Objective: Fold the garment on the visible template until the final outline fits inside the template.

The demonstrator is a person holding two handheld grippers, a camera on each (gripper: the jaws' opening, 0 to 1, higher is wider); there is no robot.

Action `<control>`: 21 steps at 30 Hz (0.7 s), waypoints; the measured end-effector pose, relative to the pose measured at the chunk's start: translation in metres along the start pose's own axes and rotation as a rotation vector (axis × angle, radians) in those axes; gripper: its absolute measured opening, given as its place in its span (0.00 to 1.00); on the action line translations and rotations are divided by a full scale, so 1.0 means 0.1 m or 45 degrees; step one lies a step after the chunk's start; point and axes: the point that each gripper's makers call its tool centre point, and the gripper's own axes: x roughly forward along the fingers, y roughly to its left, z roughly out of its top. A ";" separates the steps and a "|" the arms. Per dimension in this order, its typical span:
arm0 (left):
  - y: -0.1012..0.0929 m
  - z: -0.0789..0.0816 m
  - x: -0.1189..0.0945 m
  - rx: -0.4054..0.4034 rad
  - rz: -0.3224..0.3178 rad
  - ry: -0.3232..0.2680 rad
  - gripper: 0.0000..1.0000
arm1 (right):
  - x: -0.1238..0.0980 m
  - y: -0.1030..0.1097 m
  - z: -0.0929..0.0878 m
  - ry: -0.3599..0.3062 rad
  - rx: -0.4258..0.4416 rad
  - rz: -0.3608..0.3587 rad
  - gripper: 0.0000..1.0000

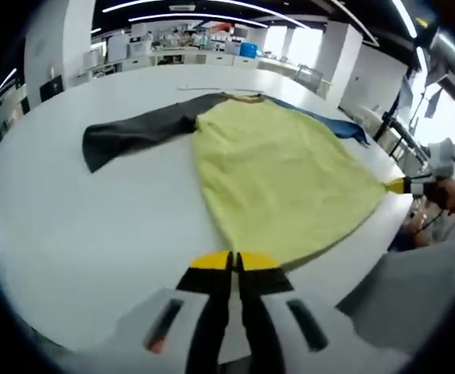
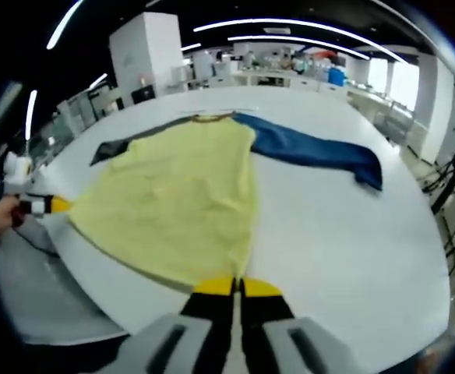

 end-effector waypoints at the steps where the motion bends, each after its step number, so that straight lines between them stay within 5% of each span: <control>1: 0.00 -0.03 0.00 0.005 0.003 0.009 0.00 | 0.00 0.00 -0.01 0.005 -0.001 -0.001 0.00; 13: 0.00 -0.09 0.00 -0.032 0.032 0.037 0.00 | 0.00 0.01 -0.05 0.011 0.010 0.002 0.00; 16: -0.01 -0.04 -0.02 -0.118 0.016 -0.028 0.01 | -0.01 0.02 -0.04 0.001 0.036 0.021 0.00; 21: 0.00 0.00 -0.06 -0.108 0.013 -0.072 0.19 | -0.03 -0.01 0.00 -0.016 0.100 0.021 0.09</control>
